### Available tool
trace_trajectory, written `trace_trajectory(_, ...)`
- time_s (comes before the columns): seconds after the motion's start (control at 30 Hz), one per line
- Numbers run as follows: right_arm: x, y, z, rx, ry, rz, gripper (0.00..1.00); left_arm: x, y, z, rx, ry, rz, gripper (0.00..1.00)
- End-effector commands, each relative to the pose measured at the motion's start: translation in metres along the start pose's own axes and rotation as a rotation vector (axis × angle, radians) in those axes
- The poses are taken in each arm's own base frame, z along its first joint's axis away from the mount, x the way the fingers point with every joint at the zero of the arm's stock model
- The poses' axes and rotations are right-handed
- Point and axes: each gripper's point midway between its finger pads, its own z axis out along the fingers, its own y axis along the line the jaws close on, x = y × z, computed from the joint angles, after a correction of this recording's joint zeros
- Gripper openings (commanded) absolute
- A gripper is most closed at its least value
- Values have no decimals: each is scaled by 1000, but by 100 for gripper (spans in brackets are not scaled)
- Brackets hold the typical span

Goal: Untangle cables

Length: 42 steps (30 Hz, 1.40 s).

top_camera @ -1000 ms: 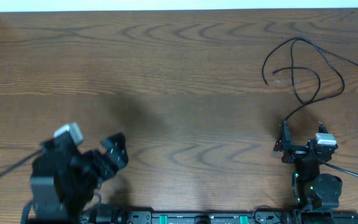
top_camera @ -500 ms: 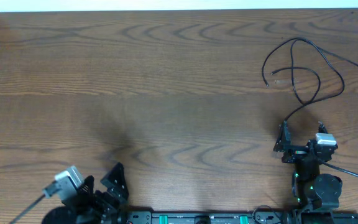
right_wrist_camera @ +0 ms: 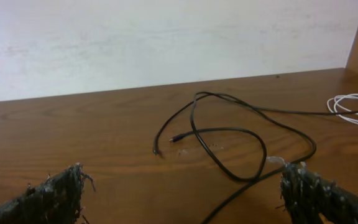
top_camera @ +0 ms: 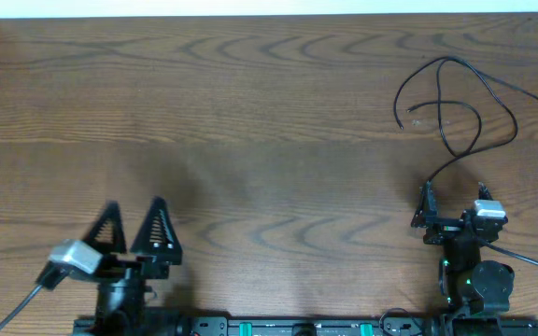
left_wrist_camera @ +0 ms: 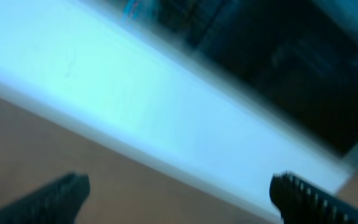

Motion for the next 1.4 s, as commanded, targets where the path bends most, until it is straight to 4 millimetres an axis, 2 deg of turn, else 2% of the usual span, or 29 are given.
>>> trace_trajectory(0.0,0,2,0,-7,-1,-9,99,-27,-15,6,93,-173,84,98)
trace_trajectory(0.07,0,2,0,-7,-1,-9,99,-41,-25,5,151,-283,127,98)
trace_trajectory(0.17,0,2,0,-7,-1,-9,99,-55,-24,1,173,-418,136,98)
trace_trajectory(0.27,0,2,0,-7,-1,-9,99,-54,-16,2,166,-481,126,98)
trace_trajectory(0.4,0,2,0,-7,-1,-9,99,-41,7,8,112,-510,110,98)
trace_trajectory(0.8,0,2,0,-7,-1,-9,99,28,61,32,-7,-373,114,98)
trace_trajectory(0.93,0,2,0,-7,-1,-9,99,50,76,39,-64,-276,121,98)
trace_trajectory(1.03,0,2,0,-7,-1,-9,99,77,94,43,-135,-158,139,98)
trace_trajectory(1.2,0,2,0,-7,-1,-9,99,126,128,40,-255,62,207,98)
trace_trajectory(1.37,0,2,0,-7,-1,-9,99,149,140,35,-292,166,237,98)
